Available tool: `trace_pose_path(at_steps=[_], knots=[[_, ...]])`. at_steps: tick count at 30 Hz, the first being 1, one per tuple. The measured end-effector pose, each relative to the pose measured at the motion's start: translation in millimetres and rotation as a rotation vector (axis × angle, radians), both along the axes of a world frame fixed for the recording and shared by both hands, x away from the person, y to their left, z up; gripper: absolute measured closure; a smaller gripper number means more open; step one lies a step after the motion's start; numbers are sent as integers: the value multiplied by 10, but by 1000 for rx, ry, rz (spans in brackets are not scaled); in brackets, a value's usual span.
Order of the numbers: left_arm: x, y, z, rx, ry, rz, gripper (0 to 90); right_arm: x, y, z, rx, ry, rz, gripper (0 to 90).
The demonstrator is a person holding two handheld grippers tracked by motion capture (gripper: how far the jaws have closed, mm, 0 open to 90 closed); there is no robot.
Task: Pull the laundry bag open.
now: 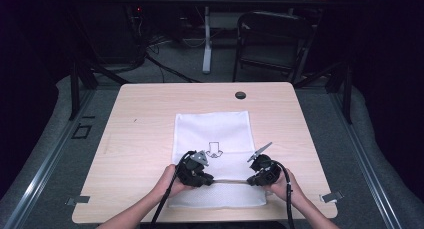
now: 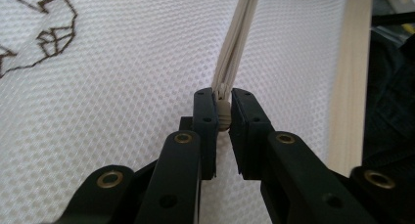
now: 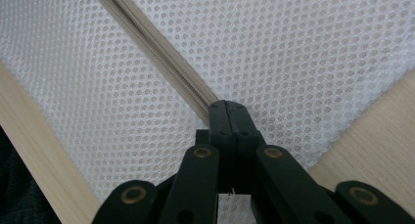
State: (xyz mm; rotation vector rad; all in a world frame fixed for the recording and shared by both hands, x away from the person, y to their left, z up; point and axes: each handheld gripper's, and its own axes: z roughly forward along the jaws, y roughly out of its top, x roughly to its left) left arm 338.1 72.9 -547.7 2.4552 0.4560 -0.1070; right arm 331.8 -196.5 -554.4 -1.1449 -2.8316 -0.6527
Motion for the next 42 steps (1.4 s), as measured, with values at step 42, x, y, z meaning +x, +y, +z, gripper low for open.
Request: trace_pose_path(at_steps=[42], knots=[[-23, 346, 18, -15, 17, 41, 817, 8, -3, 7, -4, 13, 2, 900]])
